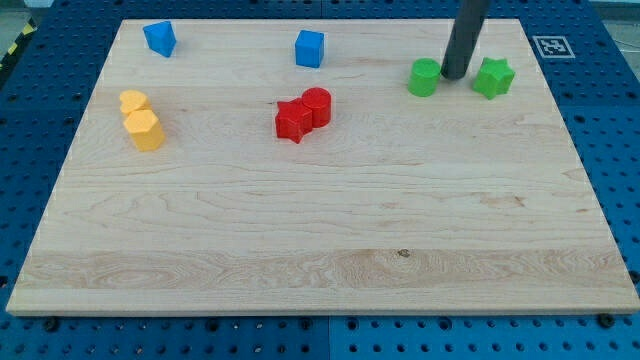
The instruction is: Move the yellow hexagon towards the top right corner
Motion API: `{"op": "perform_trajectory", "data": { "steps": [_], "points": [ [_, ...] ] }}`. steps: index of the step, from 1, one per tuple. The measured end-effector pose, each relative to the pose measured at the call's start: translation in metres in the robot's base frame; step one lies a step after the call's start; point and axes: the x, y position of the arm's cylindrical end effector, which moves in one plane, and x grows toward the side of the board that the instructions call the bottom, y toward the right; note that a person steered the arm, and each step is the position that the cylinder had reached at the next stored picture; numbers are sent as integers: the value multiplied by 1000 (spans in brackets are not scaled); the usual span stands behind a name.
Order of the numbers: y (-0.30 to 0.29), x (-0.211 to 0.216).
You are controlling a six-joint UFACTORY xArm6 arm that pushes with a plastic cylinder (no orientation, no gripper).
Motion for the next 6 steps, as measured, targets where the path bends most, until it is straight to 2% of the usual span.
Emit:
{"op": "perform_trajectory", "data": {
  "steps": [1,2,3,4,6],
  "points": [
    [-10,-46],
    [-37,-46],
    [-46,-11],
    [-8,26],
    [1,50]
  ]
}}
